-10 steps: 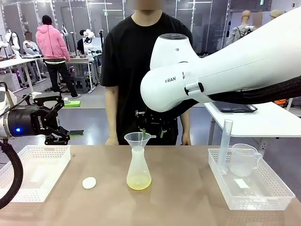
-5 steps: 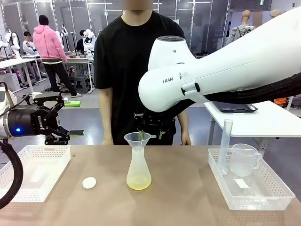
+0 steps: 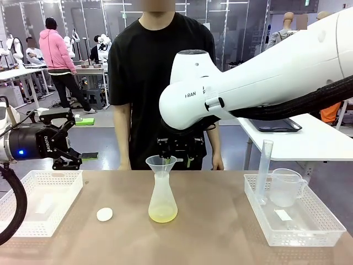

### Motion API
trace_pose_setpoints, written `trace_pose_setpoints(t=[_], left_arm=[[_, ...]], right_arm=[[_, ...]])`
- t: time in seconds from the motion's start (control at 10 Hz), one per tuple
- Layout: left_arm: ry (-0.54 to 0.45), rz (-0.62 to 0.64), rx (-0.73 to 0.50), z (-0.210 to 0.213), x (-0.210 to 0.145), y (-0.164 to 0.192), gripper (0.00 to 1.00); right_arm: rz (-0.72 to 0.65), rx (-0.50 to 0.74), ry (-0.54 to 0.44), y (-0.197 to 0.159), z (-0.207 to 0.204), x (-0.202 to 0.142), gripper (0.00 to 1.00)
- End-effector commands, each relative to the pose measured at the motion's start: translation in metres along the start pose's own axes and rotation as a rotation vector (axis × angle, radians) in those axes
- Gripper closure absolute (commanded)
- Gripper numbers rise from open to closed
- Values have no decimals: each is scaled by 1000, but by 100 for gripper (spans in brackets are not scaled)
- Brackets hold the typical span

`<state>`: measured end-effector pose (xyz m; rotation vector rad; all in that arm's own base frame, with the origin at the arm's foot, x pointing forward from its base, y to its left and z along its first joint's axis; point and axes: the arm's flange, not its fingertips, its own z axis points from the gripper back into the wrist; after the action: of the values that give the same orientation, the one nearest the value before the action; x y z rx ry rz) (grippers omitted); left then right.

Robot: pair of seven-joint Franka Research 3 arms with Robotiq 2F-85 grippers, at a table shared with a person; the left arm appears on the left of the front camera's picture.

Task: Prepare the solutions needed for the experiment.
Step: Once the solution is in the Big flask , pick up the Plastic Funnel and place it back into the right Organizing basket.

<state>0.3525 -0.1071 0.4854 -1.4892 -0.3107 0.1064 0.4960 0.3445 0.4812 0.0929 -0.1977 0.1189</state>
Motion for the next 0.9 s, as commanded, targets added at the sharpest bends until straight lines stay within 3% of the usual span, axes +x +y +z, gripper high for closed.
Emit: trace_pose_setpoints(t=[0.0, 0.8], left_arm=[[-8, 21, -24, -2, -2, -2, 0], [-8, 21, -24, -2, -2, -2, 0]], right_arm=[[15, -13, 12, 4, -3, 5, 34], [-5, 105, 16, -11, -11, -4, 95]])
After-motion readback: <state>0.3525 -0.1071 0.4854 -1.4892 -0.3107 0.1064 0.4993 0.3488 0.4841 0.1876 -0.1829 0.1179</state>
